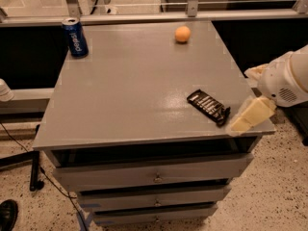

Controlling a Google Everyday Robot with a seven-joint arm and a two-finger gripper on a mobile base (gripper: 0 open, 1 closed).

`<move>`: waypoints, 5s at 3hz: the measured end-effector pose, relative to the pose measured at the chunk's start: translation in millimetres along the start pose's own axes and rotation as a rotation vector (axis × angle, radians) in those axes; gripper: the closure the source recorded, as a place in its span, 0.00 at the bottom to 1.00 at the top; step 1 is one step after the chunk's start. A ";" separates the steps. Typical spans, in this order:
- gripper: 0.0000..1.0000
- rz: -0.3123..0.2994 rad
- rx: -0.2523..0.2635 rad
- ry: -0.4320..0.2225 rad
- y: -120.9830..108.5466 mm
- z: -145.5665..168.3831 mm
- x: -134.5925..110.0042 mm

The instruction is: Move rxbar chocolate near pepsi can

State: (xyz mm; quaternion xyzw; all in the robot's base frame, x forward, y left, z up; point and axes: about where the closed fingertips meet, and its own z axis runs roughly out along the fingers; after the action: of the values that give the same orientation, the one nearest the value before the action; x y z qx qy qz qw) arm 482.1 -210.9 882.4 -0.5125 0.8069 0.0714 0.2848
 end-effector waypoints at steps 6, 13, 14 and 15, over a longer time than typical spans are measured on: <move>0.88 0.160 0.005 -0.168 -16.2 62.5 -4.9; 1.00 -0.206 0.138 -0.433 -117.0 104.4 -211.8; 1.00 -0.259 0.145 -0.453 -129.9 141.0 -246.1; 1.00 -0.298 0.152 -0.470 -138.7 166.7 -273.6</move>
Offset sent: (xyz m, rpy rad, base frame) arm 0.0446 0.0097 -0.0521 0.2002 0.0090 -0.1288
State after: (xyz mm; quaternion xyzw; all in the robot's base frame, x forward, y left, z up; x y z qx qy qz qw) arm 752.4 7.8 914.7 -0.5721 0.6377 0.0846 0.5088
